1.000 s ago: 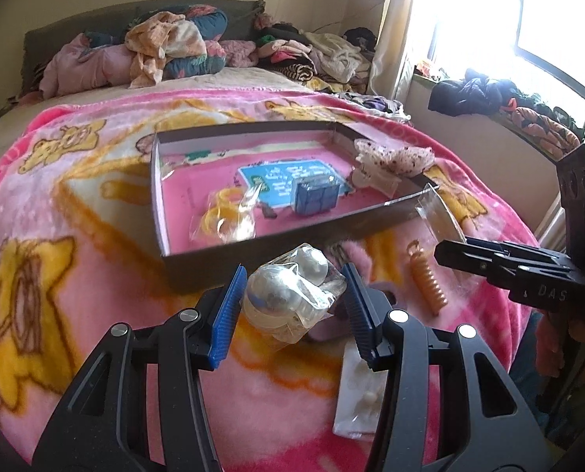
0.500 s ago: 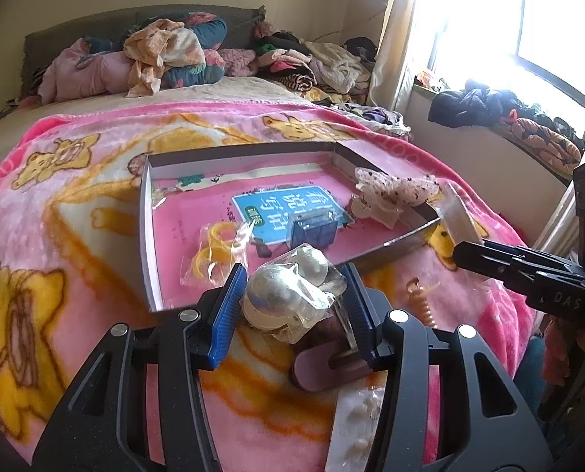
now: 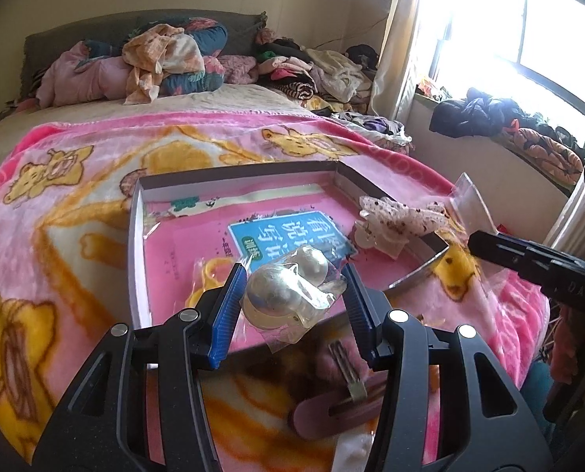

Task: Organize jewelry
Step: 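Lift both held items and carry them over the pink box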

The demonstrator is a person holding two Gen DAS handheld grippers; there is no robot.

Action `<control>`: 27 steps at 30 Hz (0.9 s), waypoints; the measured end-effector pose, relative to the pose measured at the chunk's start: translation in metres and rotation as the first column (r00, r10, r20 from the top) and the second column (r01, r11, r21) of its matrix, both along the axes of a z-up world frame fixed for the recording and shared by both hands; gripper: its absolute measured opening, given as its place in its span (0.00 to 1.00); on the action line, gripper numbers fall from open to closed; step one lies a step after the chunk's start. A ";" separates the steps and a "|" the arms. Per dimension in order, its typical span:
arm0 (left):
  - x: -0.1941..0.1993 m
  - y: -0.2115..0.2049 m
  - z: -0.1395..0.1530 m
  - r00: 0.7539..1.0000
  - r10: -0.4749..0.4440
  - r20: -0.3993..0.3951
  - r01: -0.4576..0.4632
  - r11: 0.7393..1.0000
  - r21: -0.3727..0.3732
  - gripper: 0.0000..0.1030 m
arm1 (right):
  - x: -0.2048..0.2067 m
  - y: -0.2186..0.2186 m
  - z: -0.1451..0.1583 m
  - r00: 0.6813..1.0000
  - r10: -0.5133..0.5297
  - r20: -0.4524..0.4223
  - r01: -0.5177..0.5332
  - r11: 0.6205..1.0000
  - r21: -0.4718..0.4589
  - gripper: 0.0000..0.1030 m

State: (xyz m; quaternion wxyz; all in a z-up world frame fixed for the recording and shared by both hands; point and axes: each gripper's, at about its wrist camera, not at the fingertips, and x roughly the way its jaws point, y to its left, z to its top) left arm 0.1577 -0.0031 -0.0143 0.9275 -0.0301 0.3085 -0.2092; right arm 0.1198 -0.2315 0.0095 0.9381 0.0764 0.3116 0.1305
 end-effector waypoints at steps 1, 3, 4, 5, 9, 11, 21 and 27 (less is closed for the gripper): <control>0.002 -0.001 0.000 1.000 0.000 0.000 0.000 1.000 0.001 0.40 | 0.001 -0.001 0.001 1.000 -0.004 0.003 0.004 1.000 -0.001 0.37; 0.005 -0.002 0.000 1.000 0.001 0.000 -0.001 1.000 0.000 0.40 | 0.005 -0.005 0.004 1.000 -0.011 0.010 0.011 1.000 0.002 0.37; 0.007 -0.003 0.000 1.000 0.001 -0.001 -0.001 1.000 0.000 0.40 | 0.007 -0.006 0.005 1.000 -0.015 0.012 0.015 1.000 0.002 0.37; 0.009 -0.003 0.000 1.000 0.001 -0.002 -0.001 1.000 0.001 0.40 | 0.009 -0.007 0.005 1.000 -0.020 0.015 0.020 1.000 0.001 0.37; 0.015 -0.006 -0.002 1.000 0.003 -0.004 -0.003 1.000 0.007 0.40 | 0.019 -0.014 0.006 0.999 -0.030 0.015 0.030 1.000 0.001 0.37; 0.020 -0.006 -0.003 1.000 0.008 -0.009 -0.008 1.000 0.010 0.40 | 0.022 -0.016 0.004 0.999 -0.035 0.013 0.035 0.999 0.001 0.37; 0.037 -0.009 -0.012 0.999 0.026 -0.037 -0.025 0.999 0.022 0.40 | 0.049 -0.024 -0.006 0.998 -0.057 -0.013 0.057 0.998 -0.013 0.37; 0.043 -0.011 -0.018 0.998 0.029 -0.054 -0.027 0.999 0.028 0.40 | 0.069 -0.029 -0.015 0.997 -0.072 -0.033 0.071 0.997 -0.033 0.37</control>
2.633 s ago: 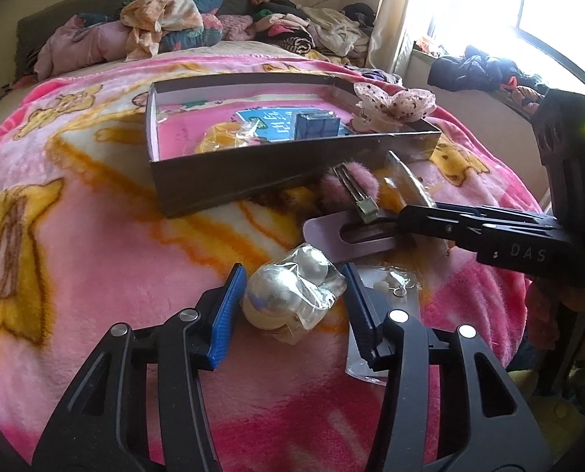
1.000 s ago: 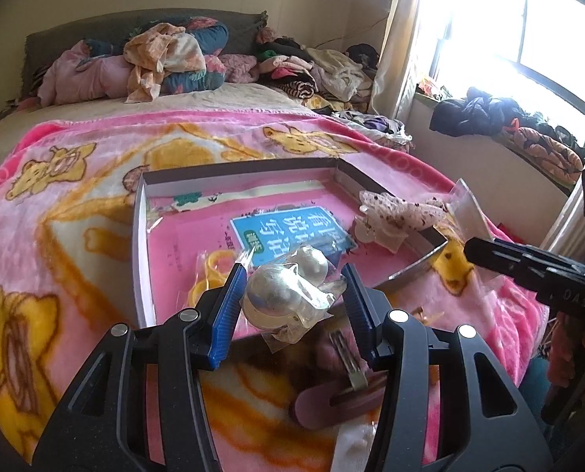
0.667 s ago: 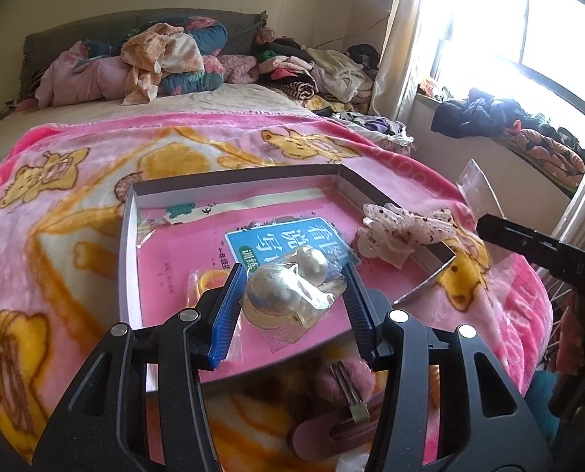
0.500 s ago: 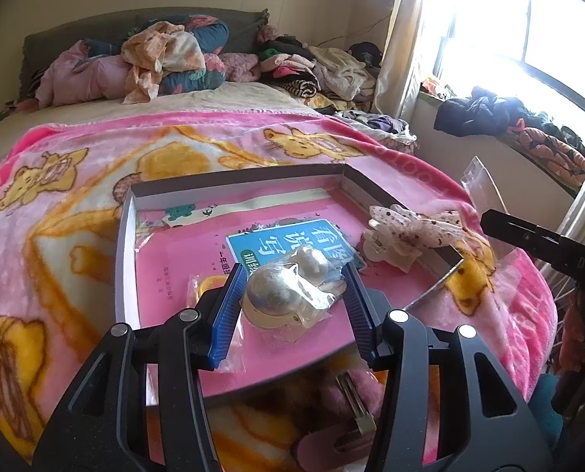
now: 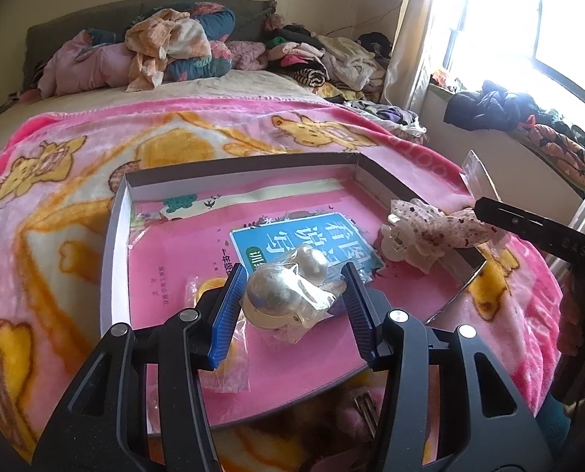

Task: Organize jewelry
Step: 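Lift both held items and carry them over the pink box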

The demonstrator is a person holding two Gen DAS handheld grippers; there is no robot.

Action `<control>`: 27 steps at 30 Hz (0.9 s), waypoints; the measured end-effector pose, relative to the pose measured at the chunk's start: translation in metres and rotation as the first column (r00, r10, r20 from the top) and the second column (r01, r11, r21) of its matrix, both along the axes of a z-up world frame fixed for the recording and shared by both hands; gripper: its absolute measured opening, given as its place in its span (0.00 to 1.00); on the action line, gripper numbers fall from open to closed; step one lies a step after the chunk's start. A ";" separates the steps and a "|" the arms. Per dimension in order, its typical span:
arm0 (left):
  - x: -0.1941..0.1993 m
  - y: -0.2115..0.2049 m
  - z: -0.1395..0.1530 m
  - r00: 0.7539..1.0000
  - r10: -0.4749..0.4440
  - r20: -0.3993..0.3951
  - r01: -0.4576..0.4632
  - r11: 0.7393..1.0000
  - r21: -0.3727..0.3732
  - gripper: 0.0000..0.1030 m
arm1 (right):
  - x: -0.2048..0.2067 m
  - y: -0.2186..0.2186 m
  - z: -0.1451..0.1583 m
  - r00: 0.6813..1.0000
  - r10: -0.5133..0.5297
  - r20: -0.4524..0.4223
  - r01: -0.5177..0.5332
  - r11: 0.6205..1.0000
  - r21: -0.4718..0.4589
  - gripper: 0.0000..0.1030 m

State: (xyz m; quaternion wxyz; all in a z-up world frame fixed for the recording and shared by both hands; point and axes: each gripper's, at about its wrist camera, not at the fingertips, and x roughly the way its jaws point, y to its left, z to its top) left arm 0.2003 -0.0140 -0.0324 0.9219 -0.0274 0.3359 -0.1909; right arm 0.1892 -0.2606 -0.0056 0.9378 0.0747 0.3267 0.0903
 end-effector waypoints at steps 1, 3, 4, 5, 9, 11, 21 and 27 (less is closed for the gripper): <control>0.001 0.000 0.000 1.000 0.001 -0.002 -0.001 1.000 0.000 0.40 | 0.003 -0.001 -0.002 1.000 -0.002 -0.004 0.002 1.000 -0.002 0.37; 0.002 0.000 -0.002 1.000 0.001 -0.005 -0.001 1.000 0.000 0.40 | 0.008 -0.001 -0.005 1.000 -0.002 -0.013 0.002 1.000 -0.010 0.37; 0.003 0.000 -0.003 1.000 0.000 -0.008 0.000 1.000 0.001 0.40 | 0.010 0.000 -0.007 1.000 -0.001 -0.016 0.001 1.000 -0.014 0.37; 0.004 0.000 -0.003 1.000 0.001 -0.009 -0.001 1.000 0.002 0.40 | 0.012 0.000 -0.008 1.000 0.000 -0.020 0.000 1.000 -0.018 0.37; 0.005 0.000 -0.006 1.000 0.004 -0.016 -0.004 1.000 0.006 0.40 | 0.019 0.003 -0.016 0.999 0.006 -0.035 -0.007 0.999 -0.039 0.37; 0.007 0.000 -0.007 1.000 0.008 -0.018 -0.008 1.000 0.006 0.40 | 0.022 0.004 -0.021 0.999 0.007 -0.045 -0.009 0.999 -0.048 0.37; 0.011 -0.001 -0.012 1.000 0.015 -0.027 -0.014 1.000 0.014 0.40 | 0.030 0.014 -0.032 0.998 0.029 -0.058 -0.033 0.997 -0.072 0.37; 0.013 -0.001 -0.014 0.999 0.026 -0.032 -0.025 0.999 0.021 0.40 | 0.033 0.018 -0.038 0.997 0.047 -0.064 -0.051 0.996 -0.067 0.37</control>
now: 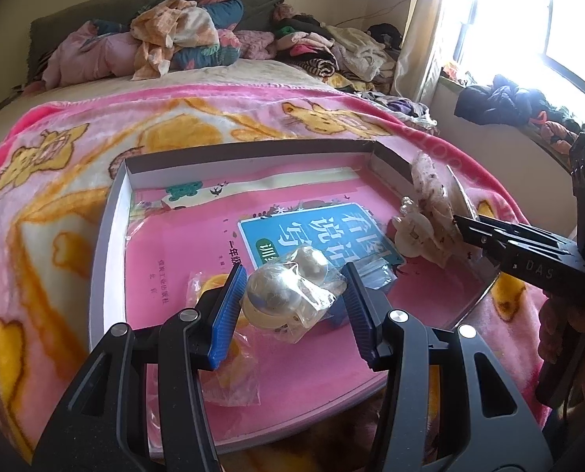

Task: Organize jewelry
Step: 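Lift both held items and carry them over the pink box, then open both tools to drop the pearls and cherry earrings into the box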

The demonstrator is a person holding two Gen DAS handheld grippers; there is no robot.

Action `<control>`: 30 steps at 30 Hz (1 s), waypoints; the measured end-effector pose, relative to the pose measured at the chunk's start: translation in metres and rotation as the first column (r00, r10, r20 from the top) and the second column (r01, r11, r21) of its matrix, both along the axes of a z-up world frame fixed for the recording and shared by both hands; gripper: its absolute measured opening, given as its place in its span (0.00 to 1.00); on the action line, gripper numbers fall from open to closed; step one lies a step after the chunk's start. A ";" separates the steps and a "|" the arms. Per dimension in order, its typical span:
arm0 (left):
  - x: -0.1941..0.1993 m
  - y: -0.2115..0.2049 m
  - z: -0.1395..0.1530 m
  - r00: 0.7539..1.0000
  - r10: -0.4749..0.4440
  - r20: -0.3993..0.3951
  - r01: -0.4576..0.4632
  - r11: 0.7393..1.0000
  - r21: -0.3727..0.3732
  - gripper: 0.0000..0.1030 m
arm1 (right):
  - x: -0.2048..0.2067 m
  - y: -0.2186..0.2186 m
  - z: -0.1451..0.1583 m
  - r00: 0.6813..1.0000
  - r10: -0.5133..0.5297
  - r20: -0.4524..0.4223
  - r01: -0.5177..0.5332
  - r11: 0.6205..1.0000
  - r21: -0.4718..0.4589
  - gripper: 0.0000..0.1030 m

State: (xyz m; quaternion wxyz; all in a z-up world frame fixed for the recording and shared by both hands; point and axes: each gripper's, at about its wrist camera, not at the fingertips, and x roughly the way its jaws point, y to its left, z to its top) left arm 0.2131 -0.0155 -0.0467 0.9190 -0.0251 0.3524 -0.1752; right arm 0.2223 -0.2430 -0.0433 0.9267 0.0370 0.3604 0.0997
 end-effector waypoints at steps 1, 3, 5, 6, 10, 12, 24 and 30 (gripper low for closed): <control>0.001 0.000 -0.001 1.000 0.001 -0.001 -0.001 1.000 0.001 0.40 | 0.000 0.001 0.000 1.000 0.004 -0.002 -0.004 1.000 0.001 0.37; 0.002 0.000 0.000 1.000 0.005 0.000 -0.005 1.000 0.002 0.40 | 0.002 0.003 -0.002 1.000 0.011 -0.006 -0.011 1.000 0.006 0.37; 0.002 -0.001 -0.001 1.000 0.008 0.002 -0.008 1.000 0.005 0.40 | 0.002 0.006 -0.003 1.000 0.023 -0.005 -0.023 1.000 0.010 0.37; 0.002 0.000 -0.001 1.000 0.011 0.002 -0.011 1.000 0.005 0.40 | 0.002 0.007 -0.004 1.000 0.028 -0.006 -0.028 0.999 0.015 0.37; 0.002 0.000 -0.001 1.000 0.020 0.002 -0.020 1.000 0.006 0.40 | 0.005 0.009 -0.006 0.999 0.040 -0.011 -0.039 0.999 0.031 0.37; 0.002 0.002 -0.001 1.000 0.031 0.002 -0.031 0.999 0.008 0.40 | 0.005 0.011 -0.006 0.999 0.046 -0.010 -0.046 0.998 0.041 0.37; 0.003 0.007 -0.002 0.999 0.053 -0.007 -0.053 0.998 0.021 0.40 | -0.001 0.011 -0.005 0.999 0.053 0.000 -0.053 0.997 0.062 0.45; 0.003 0.007 -0.002 0.999 0.054 -0.008 -0.054 0.998 0.019 0.40 | -0.006 0.009 -0.002 0.999 0.049 0.007 -0.049 0.995 0.083 0.52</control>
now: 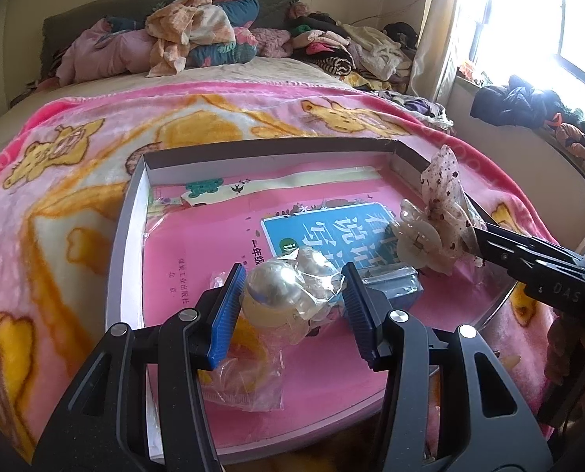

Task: Organize jewelry
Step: 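Open both tools to drop the pearls and cherry earrings into the box, then withdraw both open tools toward the pom-pom clip and spiral hair tie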

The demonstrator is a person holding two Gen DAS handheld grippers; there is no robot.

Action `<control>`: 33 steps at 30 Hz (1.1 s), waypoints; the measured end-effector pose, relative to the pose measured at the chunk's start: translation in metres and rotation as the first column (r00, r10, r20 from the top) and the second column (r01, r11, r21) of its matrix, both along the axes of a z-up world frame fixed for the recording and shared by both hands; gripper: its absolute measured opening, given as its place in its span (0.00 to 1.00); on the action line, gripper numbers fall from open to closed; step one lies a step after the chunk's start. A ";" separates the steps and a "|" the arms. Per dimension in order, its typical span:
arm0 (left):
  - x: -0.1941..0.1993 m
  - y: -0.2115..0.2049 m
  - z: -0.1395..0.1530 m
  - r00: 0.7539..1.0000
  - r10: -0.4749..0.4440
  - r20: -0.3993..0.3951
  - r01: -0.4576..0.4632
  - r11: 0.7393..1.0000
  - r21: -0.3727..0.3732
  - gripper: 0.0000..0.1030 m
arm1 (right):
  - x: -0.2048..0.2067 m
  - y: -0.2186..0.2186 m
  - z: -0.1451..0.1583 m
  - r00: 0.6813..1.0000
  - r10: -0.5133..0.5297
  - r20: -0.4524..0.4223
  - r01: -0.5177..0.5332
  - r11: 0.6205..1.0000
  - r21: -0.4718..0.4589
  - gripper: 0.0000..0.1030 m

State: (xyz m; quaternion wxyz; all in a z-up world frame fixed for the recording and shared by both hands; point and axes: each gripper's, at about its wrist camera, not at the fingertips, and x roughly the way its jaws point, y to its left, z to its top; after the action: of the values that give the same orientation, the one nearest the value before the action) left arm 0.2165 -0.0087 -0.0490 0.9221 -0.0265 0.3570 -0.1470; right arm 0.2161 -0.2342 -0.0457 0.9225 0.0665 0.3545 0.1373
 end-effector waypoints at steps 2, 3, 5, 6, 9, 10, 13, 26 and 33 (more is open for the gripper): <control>0.000 0.000 0.000 1.000 0.000 0.000 0.000 1.000 0.001 0.40 | -0.002 0.000 0.002 1.000 -0.003 0.008 0.003 1.000 -0.005 0.58; 0.000 0.000 0.000 1.000 0.001 -0.001 -0.001 1.000 0.000 0.40 | -0.004 0.000 0.003 1.000 -0.007 0.014 0.007 1.000 -0.007 0.62; 0.000 0.000 0.000 1.000 0.002 -0.001 -0.002 1.000 0.000 0.41 | -0.006 0.000 0.004 1.000 -0.009 0.018 0.009 1.000 -0.003 0.62; 0.000 0.001 0.000 1.000 0.001 -0.001 -0.001 1.000 -0.001 0.41 | -0.007 -0.001 0.005 1.000 -0.011 0.018 0.011 1.000 0.001 0.63; 0.000 0.001 0.000 1.000 0.001 0.001 -0.001 1.000 0.002 0.45 | -0.010 -0.003 0.006 1.000 -0.019 0.021 0.019 1.000 0.008 0.66; -0.001 0.002 0.000 1.000 0.001 0.003 -0.001 1.000 0.003 0.45 | -0.010 -0.004 0.007 1.000 -0.021 0.021 0.021 1.000 0.010 0.66; -0.002 0.005 0.000 1.000 0.003 0.004 -0.003 1.000 0.003 0.45 | -0.014 -0.006 0.009 0.999 -0.031 0.028 0.031 0.999 0.016 0.70; -0.014 0.007 0.009 1.000 0.010 0.027 -0.010 1.000 0.001 0.58 | -0.032 -0.012 0.019 0.997 -0.059 0.058 0.058 0.998 0.025 0.83; -0.024 0.007 0.017 0.999 0.004 0.054 -0.004 1.000 -0.009 0.73 | -0.047 -0.013 0.025 0.994 -0.070 0.079 0.068 0.997 0.031 0.89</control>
State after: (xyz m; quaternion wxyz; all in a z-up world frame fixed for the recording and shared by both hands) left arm 0.1922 -0.0015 -0.0322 0.9315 -0.0272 0.3314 -0.1474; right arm 0.1691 -0.2477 -0.0205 0.9392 0.0860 0.3128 0.1128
